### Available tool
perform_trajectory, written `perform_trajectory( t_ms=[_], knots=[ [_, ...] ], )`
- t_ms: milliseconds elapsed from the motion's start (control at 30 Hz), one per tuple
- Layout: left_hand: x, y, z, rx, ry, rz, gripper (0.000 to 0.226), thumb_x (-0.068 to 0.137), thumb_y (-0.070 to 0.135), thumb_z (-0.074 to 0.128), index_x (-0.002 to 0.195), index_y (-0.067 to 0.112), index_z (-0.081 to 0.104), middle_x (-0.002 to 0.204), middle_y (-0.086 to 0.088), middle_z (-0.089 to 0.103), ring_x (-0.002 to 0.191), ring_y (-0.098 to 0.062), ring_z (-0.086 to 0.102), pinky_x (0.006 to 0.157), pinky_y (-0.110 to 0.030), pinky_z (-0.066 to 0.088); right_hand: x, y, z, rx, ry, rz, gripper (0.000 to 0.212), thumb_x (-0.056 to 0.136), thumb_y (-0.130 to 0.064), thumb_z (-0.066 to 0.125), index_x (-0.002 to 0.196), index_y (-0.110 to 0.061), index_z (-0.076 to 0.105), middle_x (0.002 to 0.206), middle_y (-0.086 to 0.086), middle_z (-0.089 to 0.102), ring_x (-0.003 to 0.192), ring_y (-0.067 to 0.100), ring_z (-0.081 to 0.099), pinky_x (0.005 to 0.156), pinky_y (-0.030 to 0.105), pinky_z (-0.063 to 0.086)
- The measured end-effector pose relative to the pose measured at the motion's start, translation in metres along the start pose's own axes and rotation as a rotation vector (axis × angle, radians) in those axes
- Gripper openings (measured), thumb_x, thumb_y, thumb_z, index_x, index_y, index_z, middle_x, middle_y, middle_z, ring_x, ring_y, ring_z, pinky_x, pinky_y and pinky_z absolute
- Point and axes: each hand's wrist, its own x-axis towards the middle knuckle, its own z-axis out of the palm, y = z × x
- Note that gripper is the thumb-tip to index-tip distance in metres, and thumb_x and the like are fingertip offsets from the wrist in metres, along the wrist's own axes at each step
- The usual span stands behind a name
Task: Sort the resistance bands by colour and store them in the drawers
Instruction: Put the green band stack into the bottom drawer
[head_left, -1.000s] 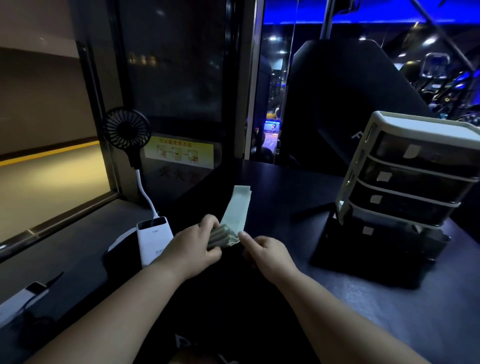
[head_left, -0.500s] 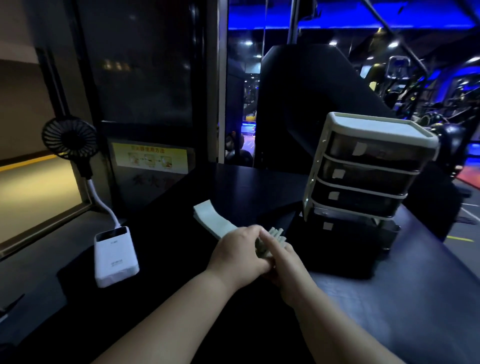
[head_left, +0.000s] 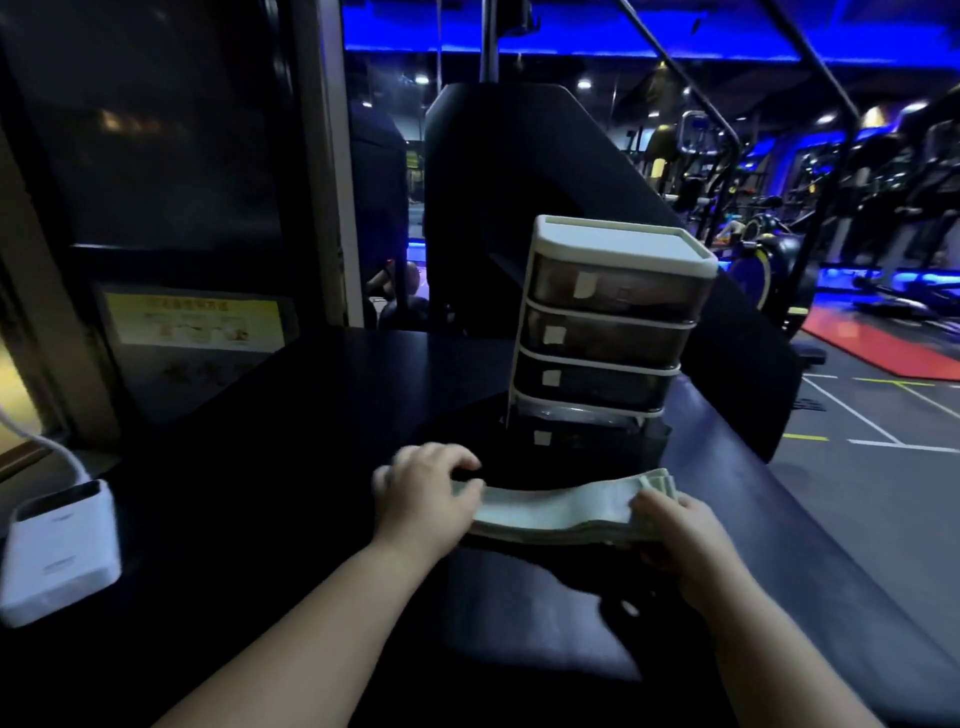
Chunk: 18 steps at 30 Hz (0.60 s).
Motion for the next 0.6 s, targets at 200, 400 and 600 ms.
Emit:
perform_trajectory(
  t_ms=[200,400,600],
  knots=[
    [0.010,-0.019,0.019,-0.029,-0.248,-0.250,0.066,0.081,0.073,0.051,0.127,0.026,0.052,0.130,0.004,0.056,0.122,-0.021,0.051,0.102,-0.039,0.041,0.006,-0.006,-0.074,-0.083,0.132,0.031,0.012,0.086,0.000,0.059,0.074,0.002,0.058,0.054,0.013,0.051,0.037,0.015,0.052,0.037,0.021,0.043],
    [0.005,-0.001,0.032,0.002,-0.297,-0.206,0.072,0.085,0.075,0.041,0.134,0.023,0.052,0.132,-0.001,0.060,0.124,-0.024,0.053,0.101,-0.037,0.041,0.014,-0.014,-0.076,-0.303,0.233,-0.032,0.015,0.076,-0.015,0.065,0.067,-0.003,0.064,0.057,0.010,0.058,0.043,0.013,0.052,0.041,0.021,0.043],
    [-0.005,-0.006,0.030,-0.128,-0.206,-0.194,0.057,0.087,0.062,0.054,0.129,0.024,0.056,0.126,0.002,0.064,0.119,-0.022,0.056,0.099,-0.034,0.043,0.014,-0.021,-0.045,-0.456,0.354,-0.246,0.023,0.072,-0.028,0.076,0.087,-0.024,0.058,0.079,-0.001,0.063,0.082,0.022,0.058,0.072,0.032,0.040]
  ],
)
